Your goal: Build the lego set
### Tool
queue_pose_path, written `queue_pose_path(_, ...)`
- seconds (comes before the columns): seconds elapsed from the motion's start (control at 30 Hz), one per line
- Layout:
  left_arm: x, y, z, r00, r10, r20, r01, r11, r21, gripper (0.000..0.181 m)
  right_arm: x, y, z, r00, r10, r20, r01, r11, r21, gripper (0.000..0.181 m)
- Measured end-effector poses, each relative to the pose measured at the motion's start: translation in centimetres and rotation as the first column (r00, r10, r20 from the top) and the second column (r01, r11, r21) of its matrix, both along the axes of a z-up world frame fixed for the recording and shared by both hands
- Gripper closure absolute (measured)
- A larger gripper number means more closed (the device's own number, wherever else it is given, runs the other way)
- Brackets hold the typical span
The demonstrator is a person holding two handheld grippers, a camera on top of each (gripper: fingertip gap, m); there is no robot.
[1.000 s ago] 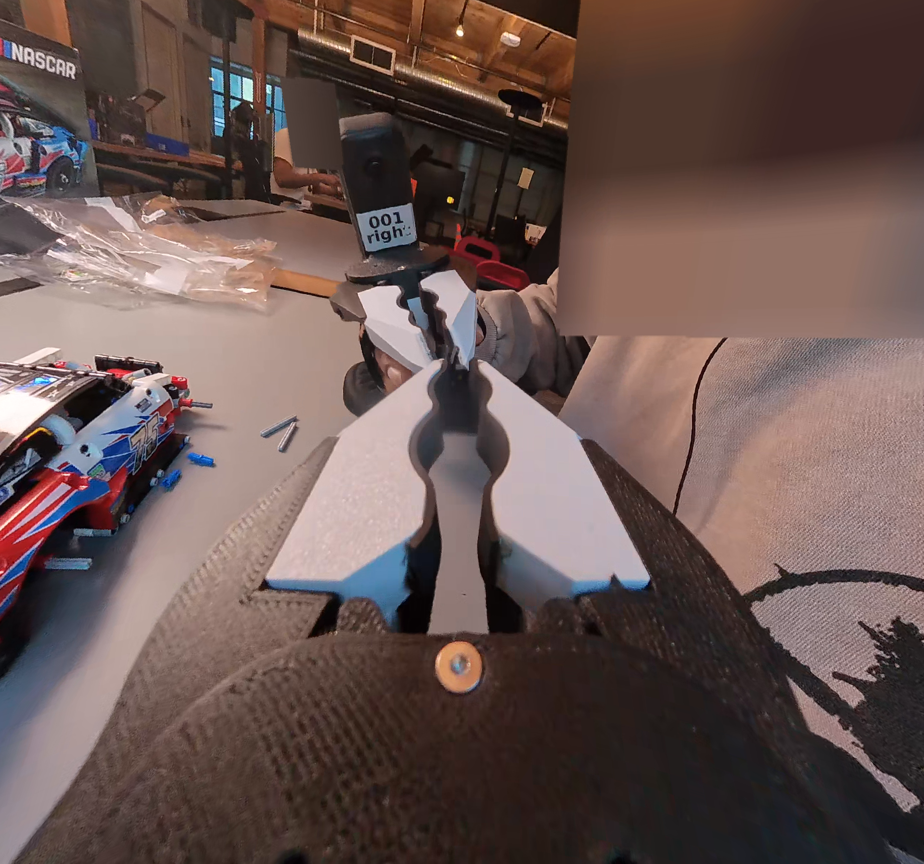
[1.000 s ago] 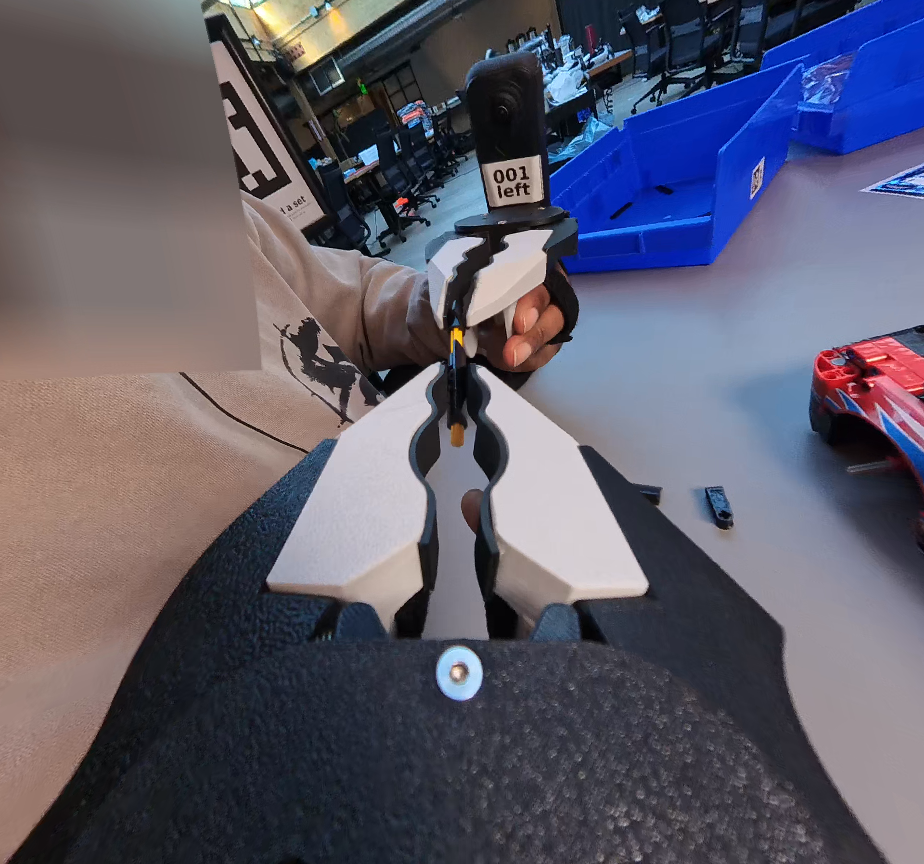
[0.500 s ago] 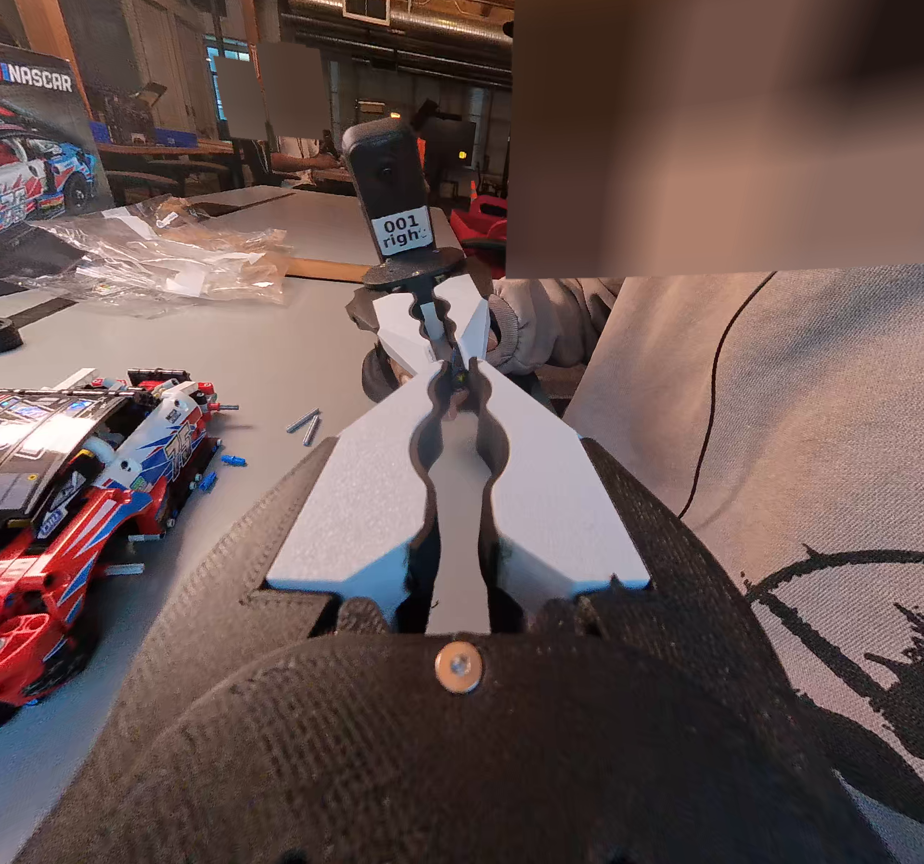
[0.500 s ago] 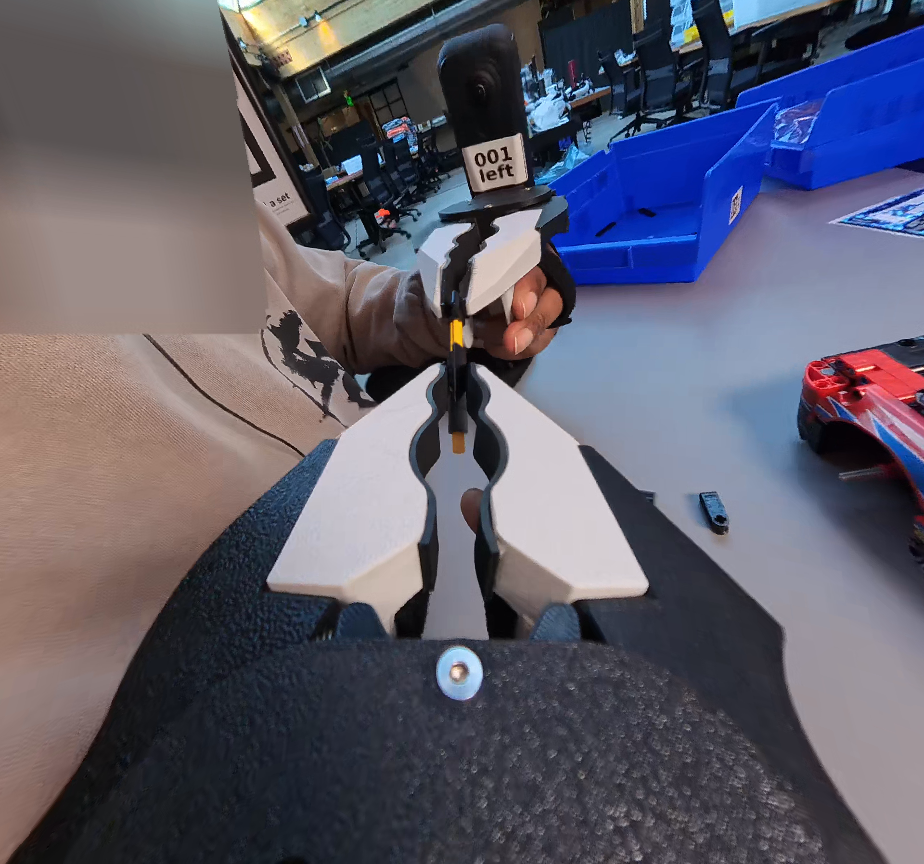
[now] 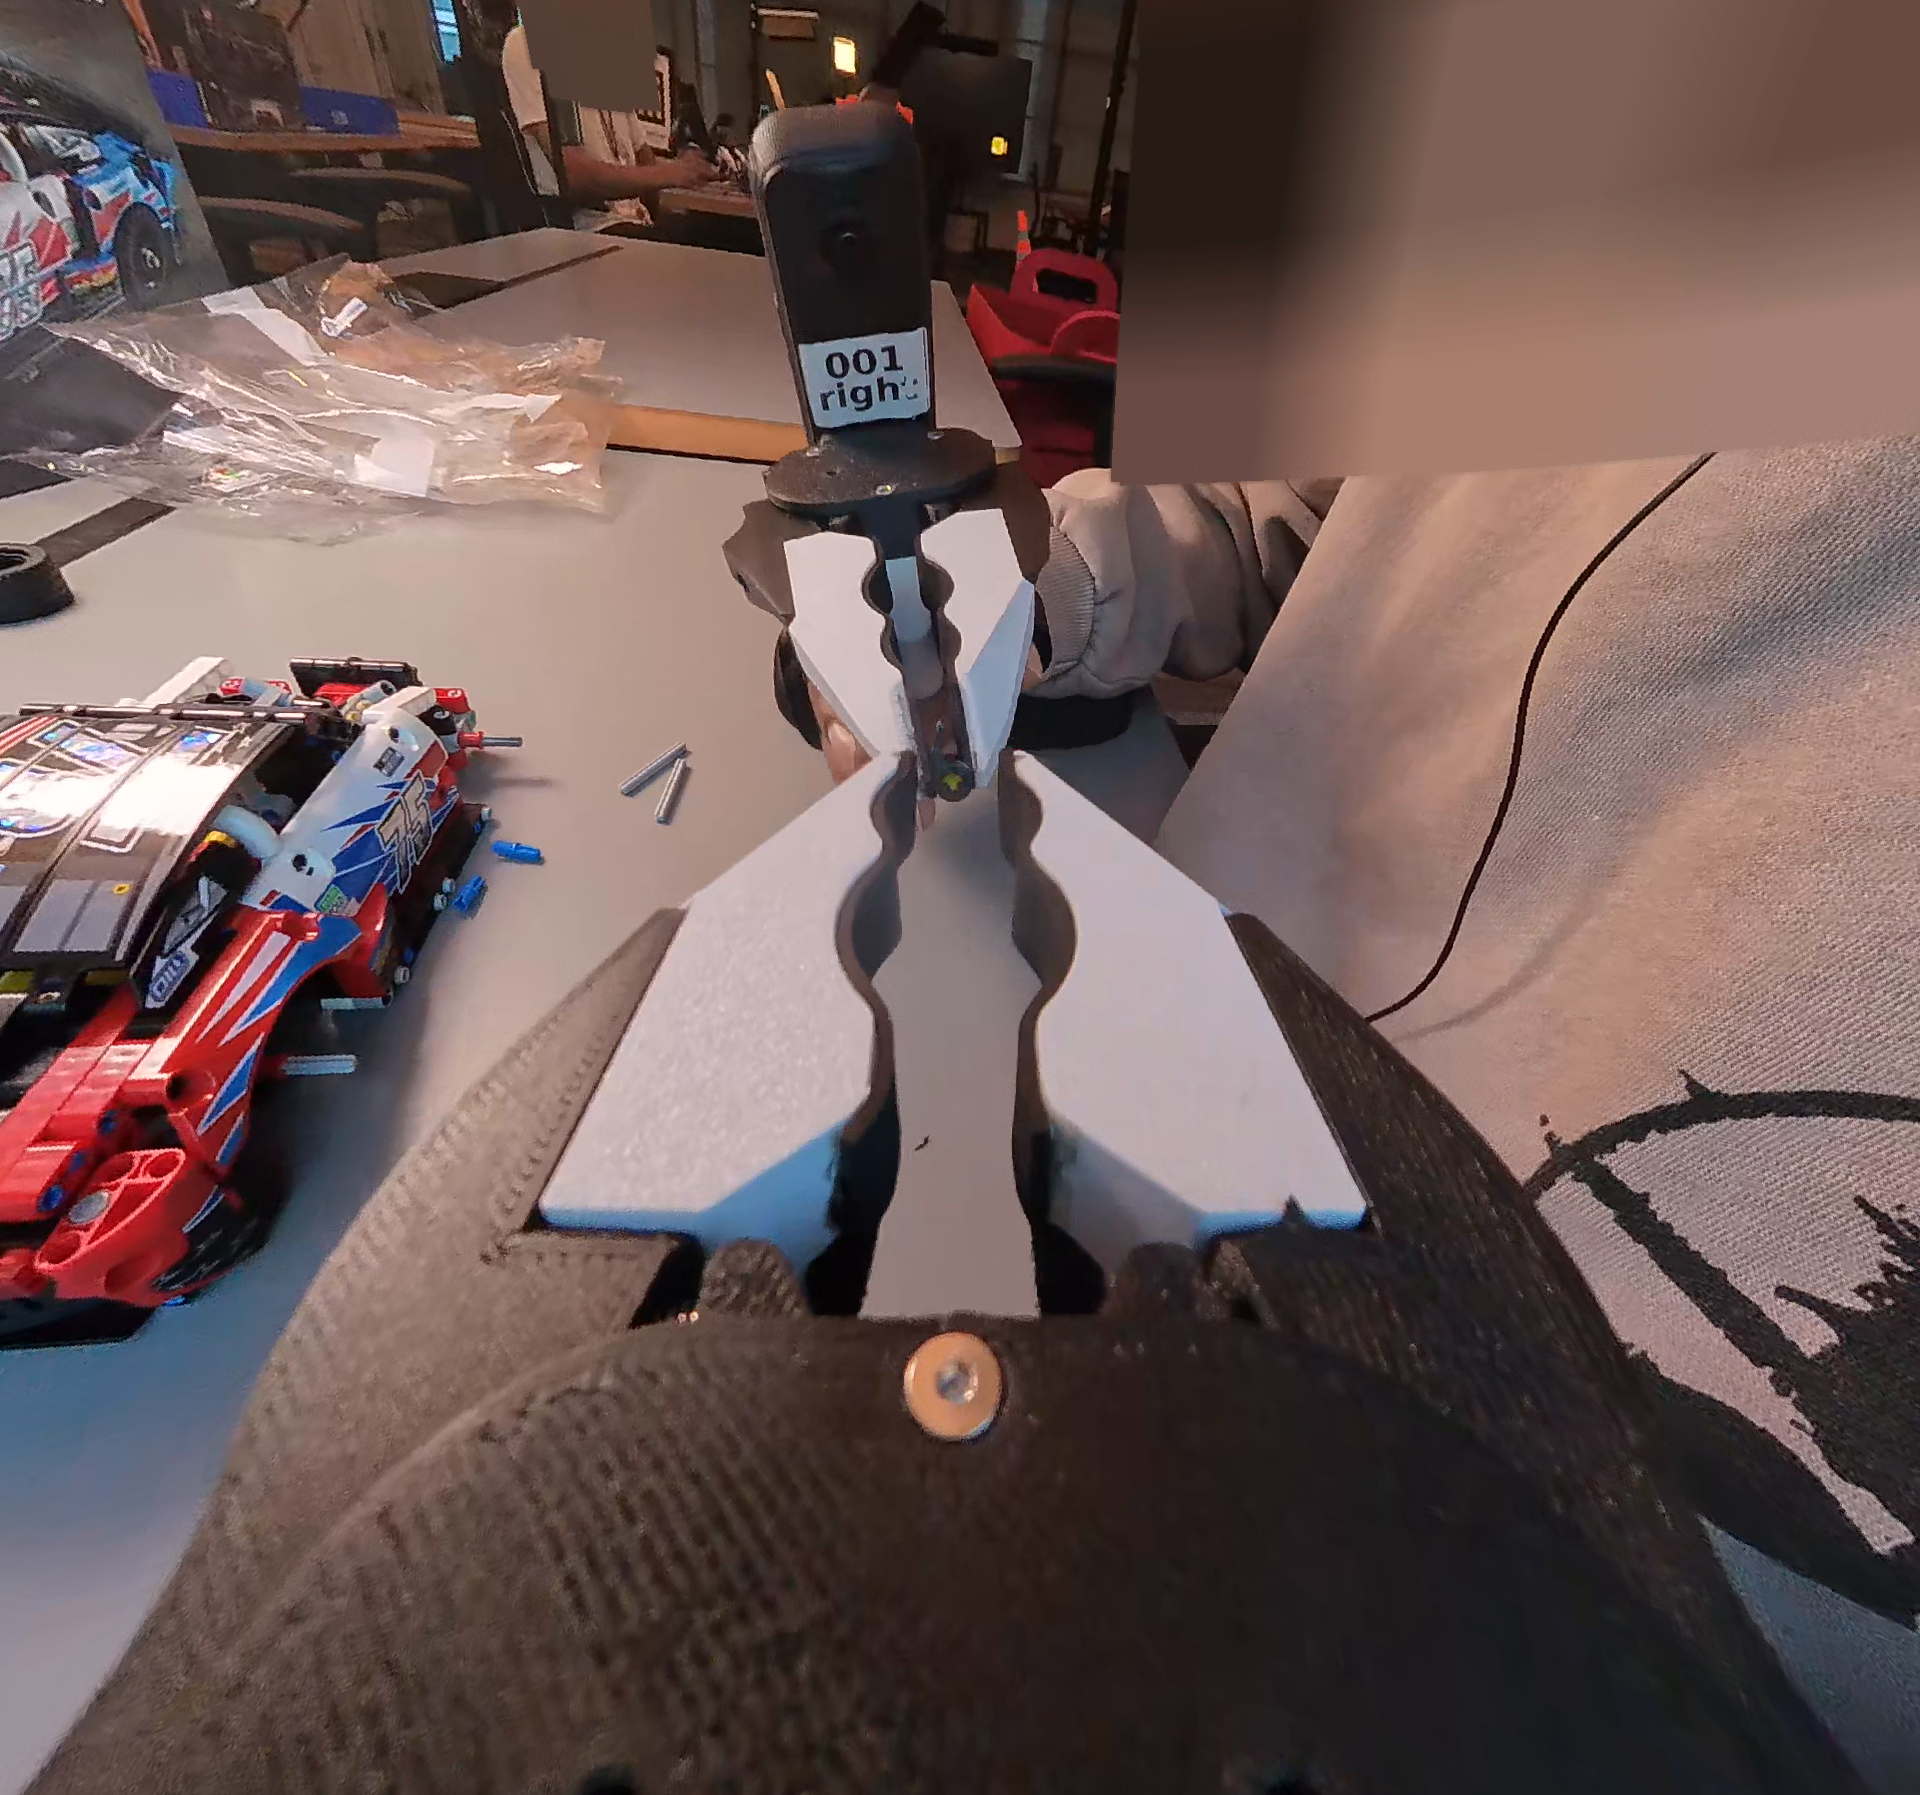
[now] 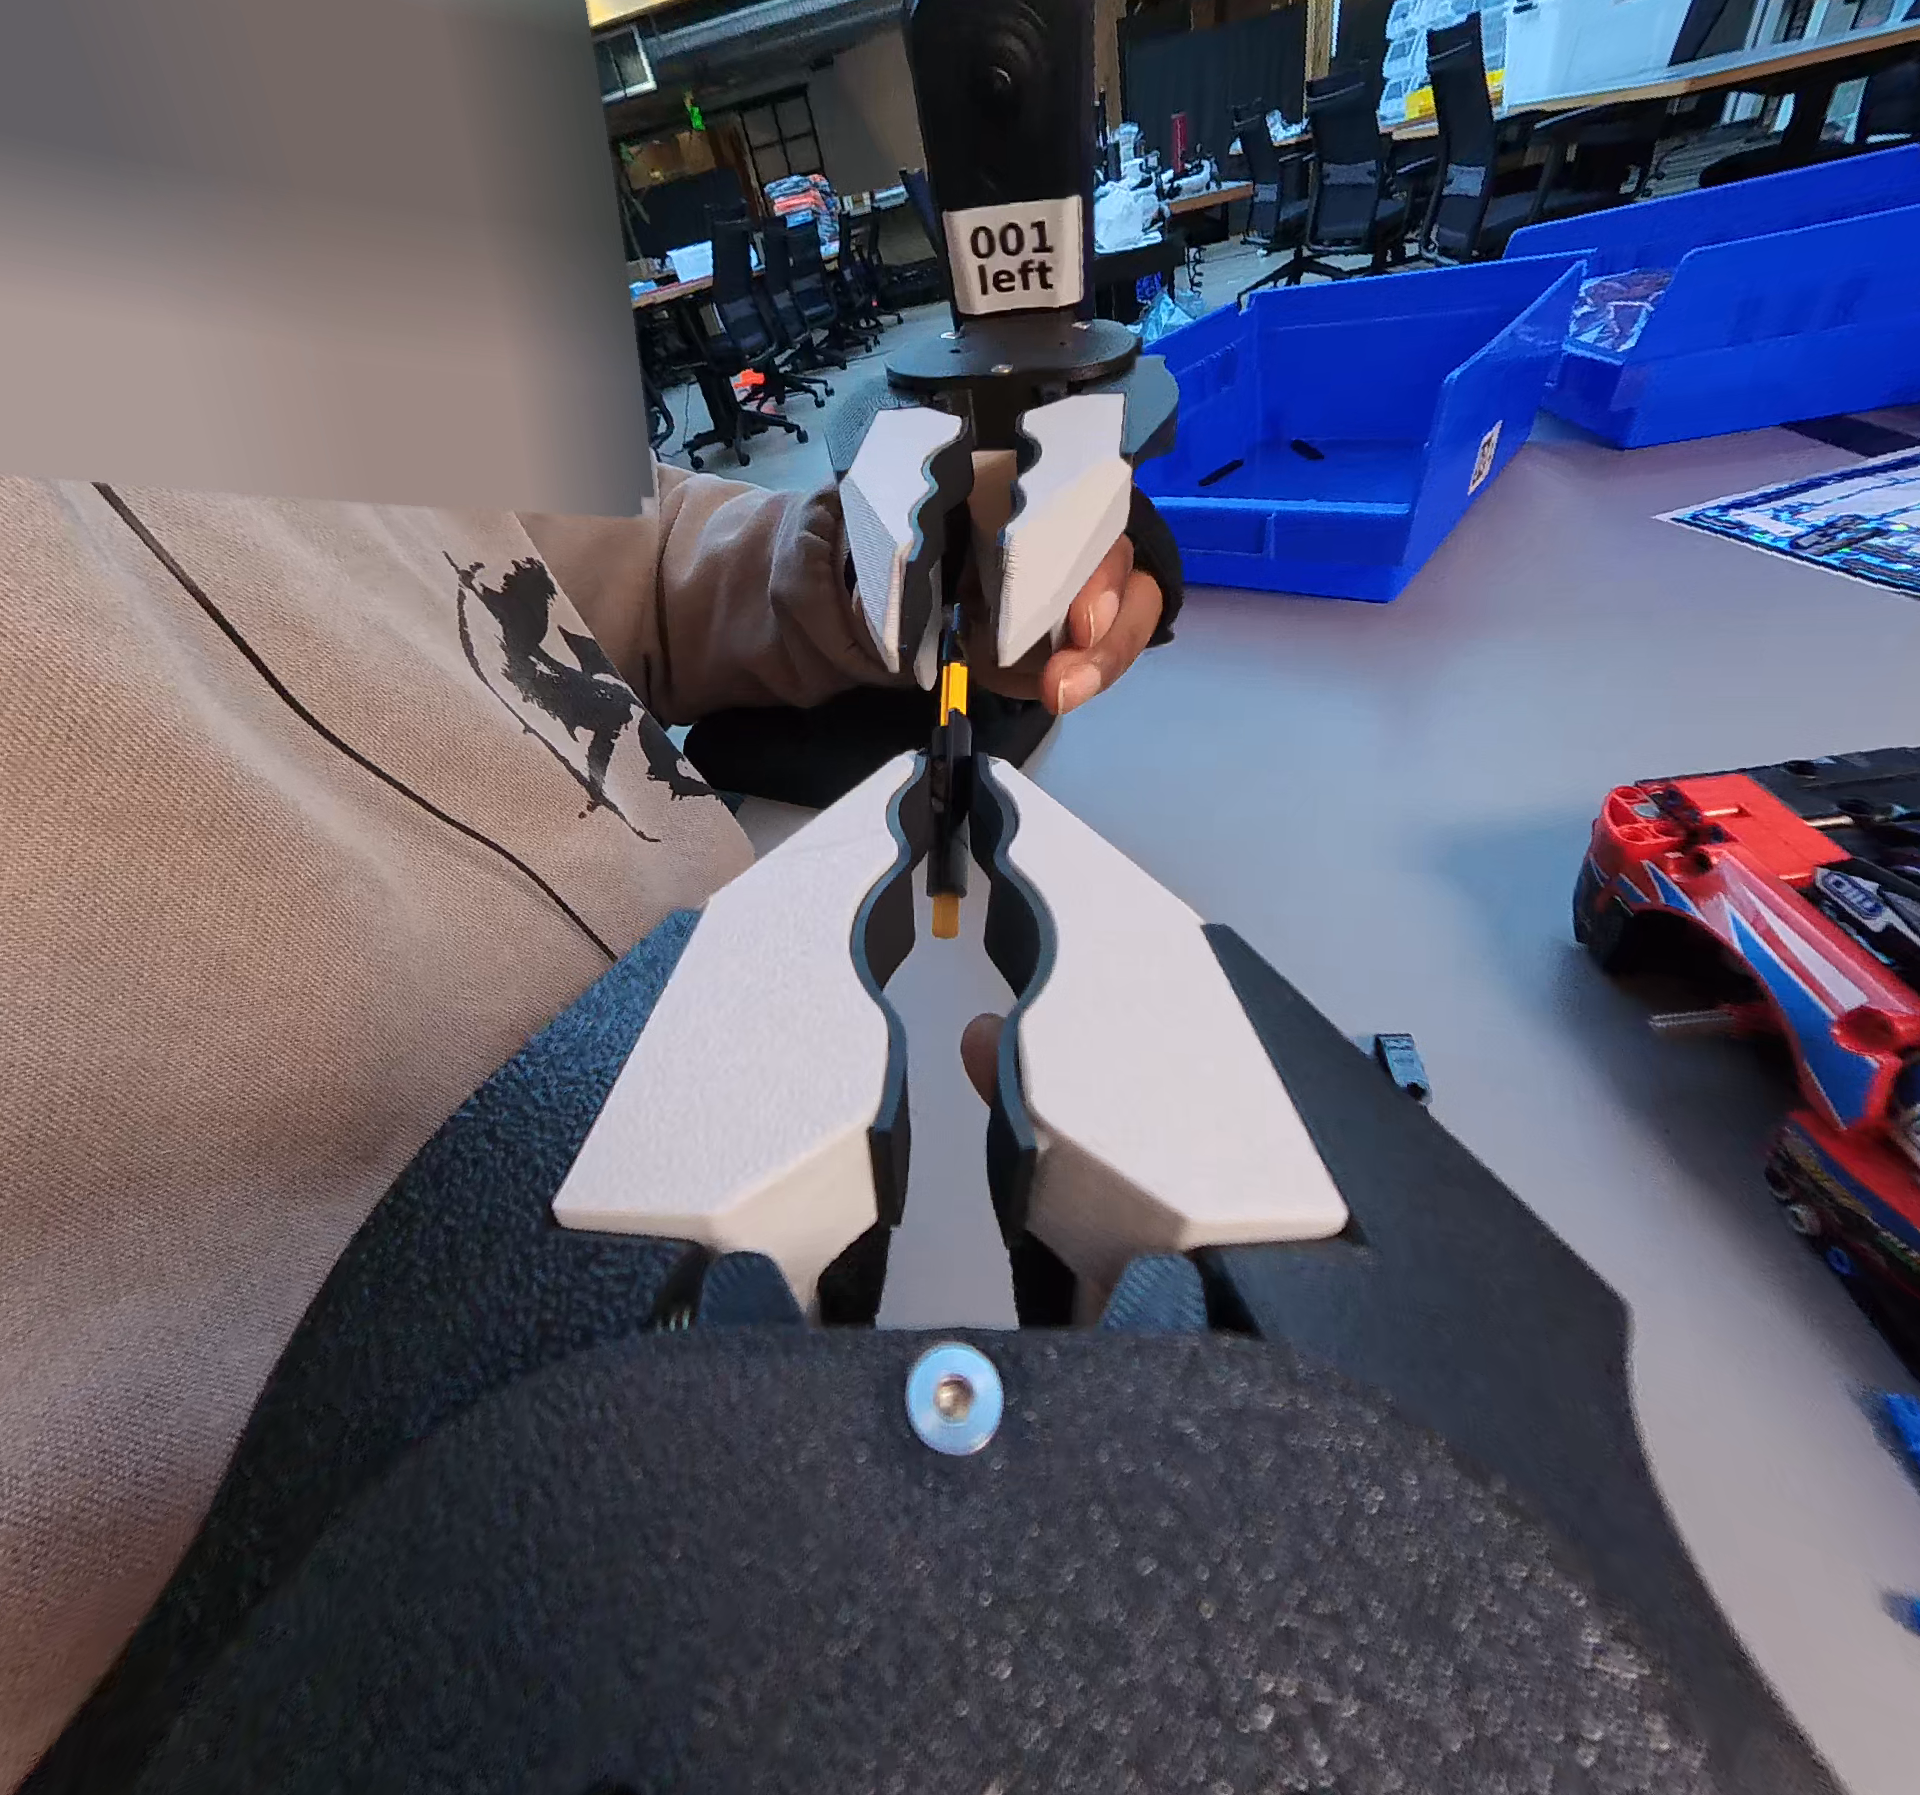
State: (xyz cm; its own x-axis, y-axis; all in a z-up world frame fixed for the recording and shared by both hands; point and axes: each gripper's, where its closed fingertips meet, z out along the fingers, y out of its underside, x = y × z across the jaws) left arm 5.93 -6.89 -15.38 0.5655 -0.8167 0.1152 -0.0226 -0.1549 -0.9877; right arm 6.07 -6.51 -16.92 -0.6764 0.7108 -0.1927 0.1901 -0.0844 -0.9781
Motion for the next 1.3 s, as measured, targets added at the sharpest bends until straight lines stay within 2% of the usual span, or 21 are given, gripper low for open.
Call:
queue_pose_path(0.1,0.1,0.0,-0.6,1.000,-0.003,-0.030,0.002,1.000,-0.015,0.176,-0.1,-0.1,-0.3,1.000,0.002,0.006,-0.002,0.999,0.037,0.177)
queue_pose_path(0.2,0.0,0.1,-1.0,0.998,-0.008,-0.065,0.006,1.000,-0.026,0.176,-0.2,-0.1,-0.5,1.000,0.000,0.015,-0.001,0.997,0.071,0.177)
queue_pose_path(0.37,0.4,0.0,-1.1,0.996,-0.010,-0.089,0.013,0.999,0.029,0.176,-0.2,-0.5,0.0,1.000,-0.005,-0.006,0.006,0.995,0.097,0.178)
queue_pose_path(0.47,0.5,0.0,-0.7,0.999,-0.020,-0.048,0.022,0.999,0.042,0.176,-0.4,-0.7,0.5,1.000,-0.010,-0.027,0.012,0.997,0.081,0.178)
queue_pose_path(0.7,0.6,0.0,-1.5,0.998,-0.035,-0.061,0.037,0.998,0.042,0.175,-0.4,-0.8,-0.2,1.000,0.000,-0.001,0.000,0.999,0.043,0.178)
queue_pose_path(0.83,0.3,0.5,-1.6,0.999,0.003,-0.046,0.000,0.998,0.068,0.175,-0.8,-0.4,-0.4,0.999,-0.027,0.023,0.027,1.000,0.002,0.178)
queue_pose_path(0.9,-0.1,0.9,-1.3,1.000,0.022,-0.011,-0.022,0.999,0.043,0.176,-1.1,0.0,-0.3,0.999,-0.043,0.003,0.043,0.998,0.049,0.177)
queue_pose_path(0.93,-0.5,1.1,-1.2,0.999,0.038,-0.009,-0.038,0.999,0.032,0.170,-1.4,0.4,-0.3,0.998,-0.061,-0.019,0.063,0.994,0.088,0.177)
queue_pose_path(0.97,-0.8,1.2,-1.0,0.999,0.048,-0.001,-0.048,0.999,0.024,0.155,-1.6,0.7,-0.2,0.997,-0.071,-0.028,0.074,0.992,0.105,0.177)
queue_pose_path(1.0,-1.1,1.3,-0.8,0.998,0.056,-0.002,-0.056,0.998,0.016,0.152,-1.7,0.9,-0.1,0.996,-0.077,-0.036,0.080,0.991,0.111,0.177)
queue_pose_path(1.1,-1.6,1.1,-1.1,0.995,0.078,-0.056,-0.077,0.997,0.025,0.174,-1.7,1.0,-0.2,0.994,-0.085,-0.061,0.094,0.982,0.166,0.177)
queue_pose_path(1.3,-0.8,0.6,-1.6,0.991,0.049,-0.123,-0.045,0.998,0.036,0.176,-1.4,0.2,-0.5,0.994,-0.067,-0.083,0.087,0.962,0.259,0.177)
